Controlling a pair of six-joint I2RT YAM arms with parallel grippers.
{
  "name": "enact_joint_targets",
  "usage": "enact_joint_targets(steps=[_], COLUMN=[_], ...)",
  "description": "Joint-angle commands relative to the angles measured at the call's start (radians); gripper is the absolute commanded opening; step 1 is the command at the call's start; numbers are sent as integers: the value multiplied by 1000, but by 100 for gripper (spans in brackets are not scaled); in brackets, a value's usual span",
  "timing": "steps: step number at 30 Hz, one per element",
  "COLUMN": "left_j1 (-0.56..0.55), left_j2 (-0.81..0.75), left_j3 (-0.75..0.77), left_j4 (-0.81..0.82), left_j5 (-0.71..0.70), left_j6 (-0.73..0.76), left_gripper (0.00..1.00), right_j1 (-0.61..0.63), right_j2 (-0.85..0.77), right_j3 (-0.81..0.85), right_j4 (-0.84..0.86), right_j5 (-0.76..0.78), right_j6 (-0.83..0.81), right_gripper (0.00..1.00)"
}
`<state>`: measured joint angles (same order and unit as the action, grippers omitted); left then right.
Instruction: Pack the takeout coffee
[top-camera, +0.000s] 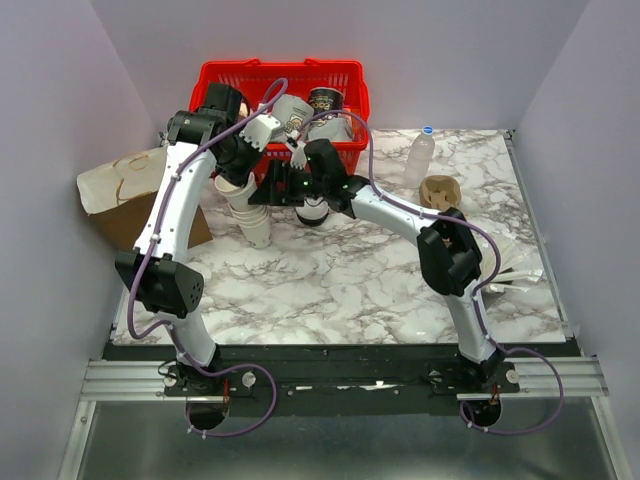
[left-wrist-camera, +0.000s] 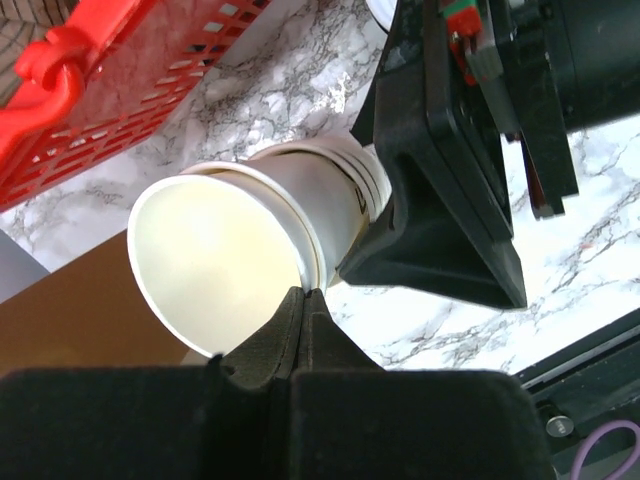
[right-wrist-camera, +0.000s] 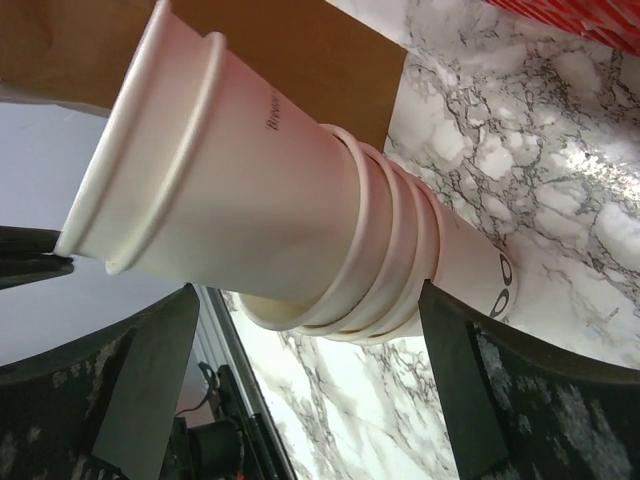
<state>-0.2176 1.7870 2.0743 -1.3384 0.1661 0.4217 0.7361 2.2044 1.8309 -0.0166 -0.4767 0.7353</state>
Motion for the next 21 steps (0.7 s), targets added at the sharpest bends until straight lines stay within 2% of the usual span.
enact_joint_targets(steps=[1, 3, 7, 21], left_j1=[0, 0, 4, 7], left_j2=[-54, -55, -63, -70], left_j3=[-48, -56, -62, -77], left_j4=[-142, -143, -137, -150], left_j5=[0, 3, 4, 38], left_j6=[2, 6, 15, 11], left_gripper=[0, 0, 0, 0], right_j1=[-35, -37, -47, -50], right_j2=[11, -11, -28, -5], right_j3=[-87, -97, -124, -87], right_j4=[-79, -2, 79, 92], right_j5=[-35, -118, -183, -142], right_j6=[42, 29, 82, 145], right_gripper=[100, 100, 100, 100])
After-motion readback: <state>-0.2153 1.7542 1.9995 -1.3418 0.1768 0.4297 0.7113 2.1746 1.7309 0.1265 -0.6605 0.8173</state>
